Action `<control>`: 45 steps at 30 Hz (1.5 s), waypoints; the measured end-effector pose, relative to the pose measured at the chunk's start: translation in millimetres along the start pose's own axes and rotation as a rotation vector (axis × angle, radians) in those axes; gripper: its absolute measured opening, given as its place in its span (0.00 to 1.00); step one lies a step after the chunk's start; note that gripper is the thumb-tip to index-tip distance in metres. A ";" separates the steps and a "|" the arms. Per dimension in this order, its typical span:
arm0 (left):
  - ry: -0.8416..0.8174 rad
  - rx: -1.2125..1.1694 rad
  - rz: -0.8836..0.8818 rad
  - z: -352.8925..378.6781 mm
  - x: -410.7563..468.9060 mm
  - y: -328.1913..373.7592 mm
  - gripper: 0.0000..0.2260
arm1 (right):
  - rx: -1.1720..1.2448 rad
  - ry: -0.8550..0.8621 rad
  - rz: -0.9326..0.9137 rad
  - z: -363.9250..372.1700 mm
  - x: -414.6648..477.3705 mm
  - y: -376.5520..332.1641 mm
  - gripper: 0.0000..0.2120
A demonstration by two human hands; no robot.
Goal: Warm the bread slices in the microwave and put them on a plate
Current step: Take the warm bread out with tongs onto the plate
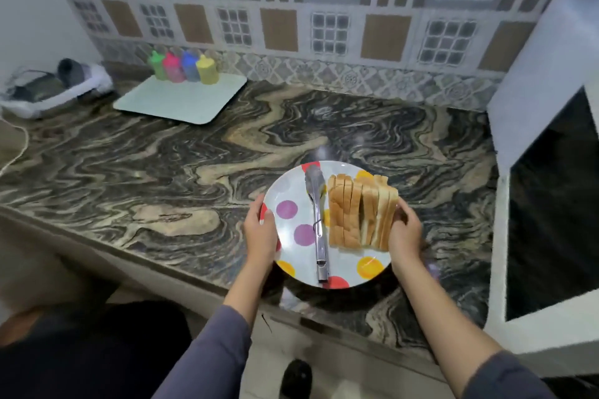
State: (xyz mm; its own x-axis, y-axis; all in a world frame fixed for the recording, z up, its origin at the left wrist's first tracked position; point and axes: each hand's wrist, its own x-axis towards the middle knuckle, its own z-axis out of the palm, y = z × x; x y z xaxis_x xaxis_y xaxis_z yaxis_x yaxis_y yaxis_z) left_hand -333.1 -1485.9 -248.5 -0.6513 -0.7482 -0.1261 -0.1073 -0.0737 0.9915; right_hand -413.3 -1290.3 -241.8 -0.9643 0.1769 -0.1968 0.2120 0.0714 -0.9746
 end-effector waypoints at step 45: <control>-0.368 0.579 0.382 91.8 46.5 22.9 0.21 | -0.396 0.268 0.005 -29.1 -8.2 -31.3 0.15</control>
State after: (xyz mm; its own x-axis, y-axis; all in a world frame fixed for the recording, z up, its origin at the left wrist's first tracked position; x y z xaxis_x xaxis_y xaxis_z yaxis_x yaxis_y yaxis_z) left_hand -434.8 -1461.9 -234.7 -0.9183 -0.3780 0.1176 -0.1340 0.5763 0.8062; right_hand -407.5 -1265.4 -206.6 -0.8996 0.4210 -0.1163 0.3106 0.4293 -0.8481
